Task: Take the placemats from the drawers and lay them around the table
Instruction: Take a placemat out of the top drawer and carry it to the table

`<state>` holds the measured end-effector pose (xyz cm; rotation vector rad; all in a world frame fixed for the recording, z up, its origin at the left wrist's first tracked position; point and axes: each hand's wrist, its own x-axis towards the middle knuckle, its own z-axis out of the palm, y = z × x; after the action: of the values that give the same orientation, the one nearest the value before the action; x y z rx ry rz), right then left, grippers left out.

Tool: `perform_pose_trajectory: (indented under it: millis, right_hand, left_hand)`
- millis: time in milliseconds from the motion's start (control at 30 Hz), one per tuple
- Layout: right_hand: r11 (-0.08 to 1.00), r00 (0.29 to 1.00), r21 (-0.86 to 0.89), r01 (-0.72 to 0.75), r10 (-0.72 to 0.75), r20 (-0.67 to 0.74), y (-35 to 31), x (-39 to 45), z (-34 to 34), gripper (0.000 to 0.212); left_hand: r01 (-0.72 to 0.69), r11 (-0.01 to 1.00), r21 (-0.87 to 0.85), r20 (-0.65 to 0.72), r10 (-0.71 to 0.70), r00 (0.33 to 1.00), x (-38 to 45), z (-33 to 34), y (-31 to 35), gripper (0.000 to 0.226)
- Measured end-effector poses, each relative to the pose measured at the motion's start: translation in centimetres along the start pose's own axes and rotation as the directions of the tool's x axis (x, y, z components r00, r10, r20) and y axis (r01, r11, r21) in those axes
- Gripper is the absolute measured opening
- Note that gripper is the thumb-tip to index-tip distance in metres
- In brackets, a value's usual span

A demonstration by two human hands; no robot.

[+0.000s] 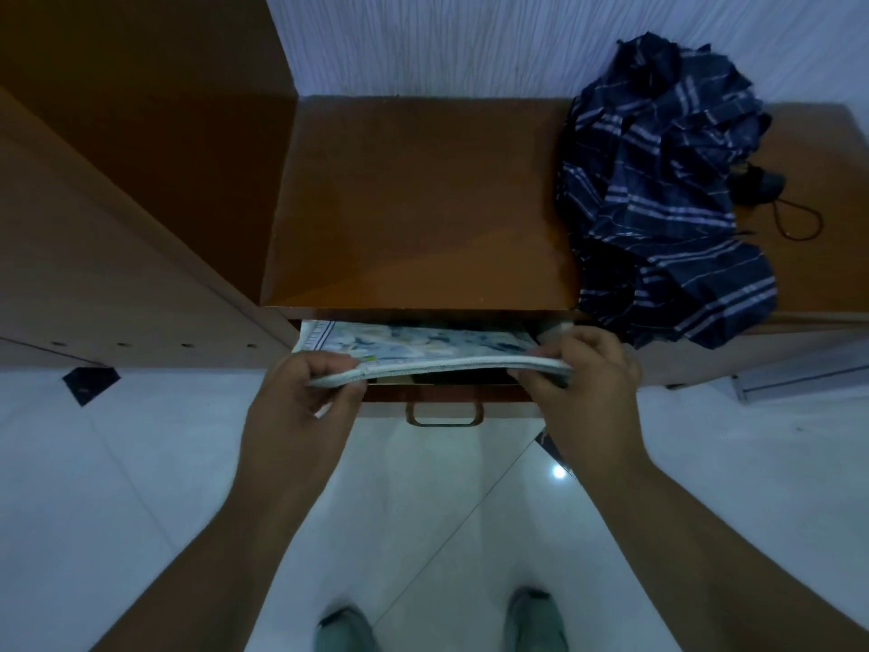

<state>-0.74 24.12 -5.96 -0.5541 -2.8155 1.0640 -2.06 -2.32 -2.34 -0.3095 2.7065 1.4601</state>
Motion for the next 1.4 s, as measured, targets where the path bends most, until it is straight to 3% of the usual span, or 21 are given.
perform_pose_trajectory:
  millis: [100,167,233,300,333,400,500,600,767,900,1000,1067,1200,1300,1400]
  right_hand:
    - [0.940,0.942,0.174,-0.295,0.256,0.216,-0.9,-0.7,-1.7,0.035]
    - [0.879,0.877,0.191,-0.437,0.370,0.305,-1.6,-0.8,-2.6,0.051]
    - [0.794,0.816,0.242,-0.558,0.471,0.335,-2.4,-0.3,-3.4,0.059]
    - [0.623,0.718,0.357,-0.695,0.580,0.385,-2.8,0.5,-3.6,0.062]
    - [0.561,0.683,0.390,-0.730,0.605,0.409,-2.8,0.8,-3.5,0.053]
    - [0.574,0.677,0.360,-0.736,0.610,0.412,-2.5,1.2,-3.2,0.034]
    - [0.646,0.693,0.265,-0.716,0.611,0.382,-2.3,1.3,-3.6,0.063]
    - [0.603,0.644,0.259,-0.755,0.607,0.465,-2.0,1.4,-4.9,0.068]
    - [0.637,0.625,0.196,-0.745,0.566,0.537,-2.6,0.4,-4.8,0.037]
    - [0.589,0.601,0.215,-0.779,0.604,0.523,-2.1,0.3,-4.5,0.038]
    - [0.655,0.653,0.182,-0.734,0.606,0.453,-1.4,0.3,-4.1,0.027]
    - [0.637,0.660,0.225,-0.737,0.608,0.442,-1.5,0.4,-4.3,0.014]
    - [0.627,0.674,0.287,-0.724,0.555,0.486,-1.5,0.3,-5.6,0.010]
    - [0.639,0.630,0.221,-0.736,0.530,0.567,-1.4,-0.5,-5.8,0.017]
    - [0.628,0.641,0.244,-0.738,0.541,0.544,-1.2,-1.4,-5.0,0.020]
  left_hand:
    - [0.282,0.949,-0.143,0.087,-0.272,0.958,-0.1,-0.7,-0.4,0.006]
    - [0.340,0.927,-0.158,0.096,-0.328,0.940,0.1,-0.9,-0.5,0.008]
    - [0.371,0.918,-0.140,0.152,-0.350,0.924,0.6,-0.8,-0.8,0.025]
    - [0.523,0.810,-0.266,0.287,-0.451,0.845,1.3,-0.9,-1.1,0.049]
    - [0.602,0.737,-0.309,0.368,-0.491,0.790,1.5,-1.0,-1.0,0.055]
    - [0.666,0.686,-0.294,0.456,-0.512,0.728,1.7,-1.2,-0.5,0.048]
    - [0.627,0.754,-0.197,0.432,-0.507,0.746,1.8,-1.5,-0.1,0.032]
    - [0.637,0.747,-0.188,0.432,-0.520,0.737,1.8,-2.1,-0.3,0.033]
    - [0.691,0.698,-0.189,0.418,-0.580,0.700,1.5,-1.5,-1.5,0.026]
    - [0.673,0.714,-0.192,0.353,-0.589,0.726,1.4,-0.4,-1.8,0.033]
    - [0.660,0.723,-0.203,0.329,-0.585,0.742,1.8,-0.7,-1.7,0.045]
    - [0.655,0.728,-0.200,0.322,-0.583,0.746,1.8,-1.3,-1.1,0.050]
    - [0.608,0.785,-0.120,0.354,-0.538,0.765,1.5,-2.3,-0.7,0.041]
    - [0.581,0.814,-0.019,0.400,-0.526,0.750,1.1,-2.3,-0.6,0.019]
    - [0.497,0.866,0.055,0.326,-0.486,0.811,0.5,-1.6,-1.2,0.024]
